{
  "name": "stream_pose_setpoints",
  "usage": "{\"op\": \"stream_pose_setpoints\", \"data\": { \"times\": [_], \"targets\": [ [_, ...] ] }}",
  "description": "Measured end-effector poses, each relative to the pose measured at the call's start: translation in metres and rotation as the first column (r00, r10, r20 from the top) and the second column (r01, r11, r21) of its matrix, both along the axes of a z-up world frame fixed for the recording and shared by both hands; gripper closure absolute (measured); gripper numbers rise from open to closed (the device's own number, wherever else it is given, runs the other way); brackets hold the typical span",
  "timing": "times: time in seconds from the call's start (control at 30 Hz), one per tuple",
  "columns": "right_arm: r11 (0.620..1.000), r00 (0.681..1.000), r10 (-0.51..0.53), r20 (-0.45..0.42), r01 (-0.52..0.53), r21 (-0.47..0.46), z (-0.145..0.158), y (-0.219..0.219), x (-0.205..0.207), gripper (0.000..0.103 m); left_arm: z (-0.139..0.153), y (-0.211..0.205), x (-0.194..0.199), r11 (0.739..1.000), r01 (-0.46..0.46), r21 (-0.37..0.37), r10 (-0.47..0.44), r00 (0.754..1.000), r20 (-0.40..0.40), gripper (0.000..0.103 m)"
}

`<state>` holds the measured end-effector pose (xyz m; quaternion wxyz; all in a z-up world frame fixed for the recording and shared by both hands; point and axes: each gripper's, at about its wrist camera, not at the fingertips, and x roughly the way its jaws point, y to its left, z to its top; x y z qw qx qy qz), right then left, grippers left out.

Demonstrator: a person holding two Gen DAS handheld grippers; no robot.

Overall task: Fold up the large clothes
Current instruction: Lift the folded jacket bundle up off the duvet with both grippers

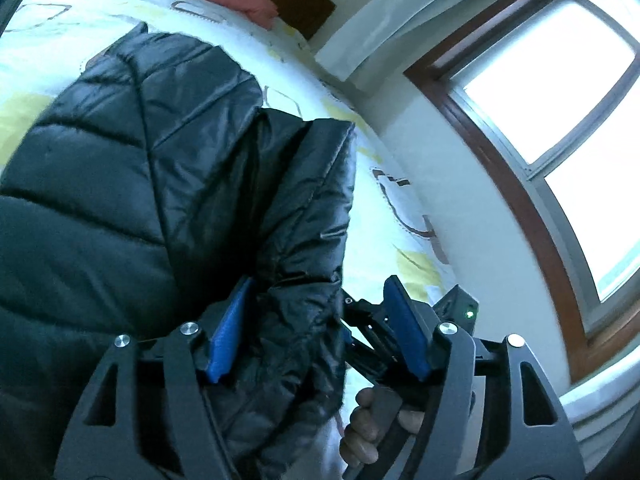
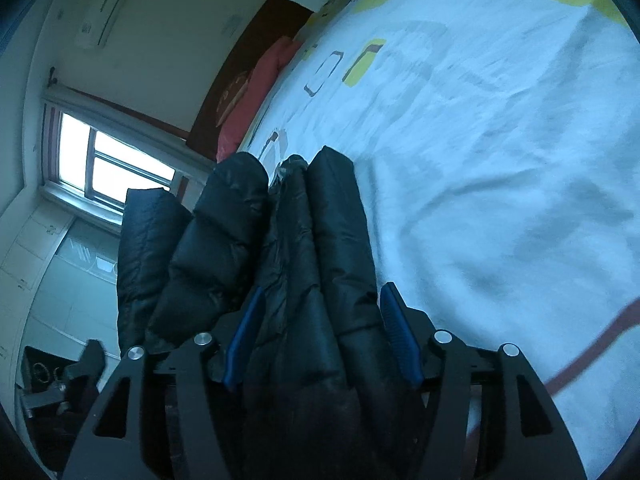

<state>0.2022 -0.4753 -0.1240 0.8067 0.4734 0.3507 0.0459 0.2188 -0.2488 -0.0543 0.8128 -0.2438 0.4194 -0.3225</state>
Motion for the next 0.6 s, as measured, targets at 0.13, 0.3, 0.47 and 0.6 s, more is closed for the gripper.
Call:
{"op": "stream_pose_setpoints", "data": {
  "times": [0.13, 0.3, 0.47, 0.6],
  "targets": [
    [1.0, 1.0, -0.013, 0.008, 0.013, -0.012, 0.011, -0.001, -0.008, 0.043, 0.016, 0.022, -0.012, 0.997, -0.018, -0.075, 0.018, 1.0, -0.002, 0.037],
    [1.0, 0.999, -0.018, 0.039, 0.019, -0.007, 0.026, 0.0, -0.02, 0.043, 0.033, 0.07, -0.023, 0.988, -0.09, -0.124, 0.095, 0.995, 0.032, 0.03],
    [1.0, 0.997, 0.006, 0.071, -0.005, -0.004, 0.042, 0.014, -0.023, 0.043, 0.028, 0.12, -0.018, 0.969, -0.212, -0.128, 0.218, 0.975, 0.032, 0.026],
    [0.999, 0.996, 0.043, 0.084, -0.043, 0.003, 0.049, 0.031, -0.015, 0.043, -0.001, 0.159, -0.006, 0.942, -0.309, -0.13, 0.305, 0.951, -0.051, 0.026]
  ]
}}
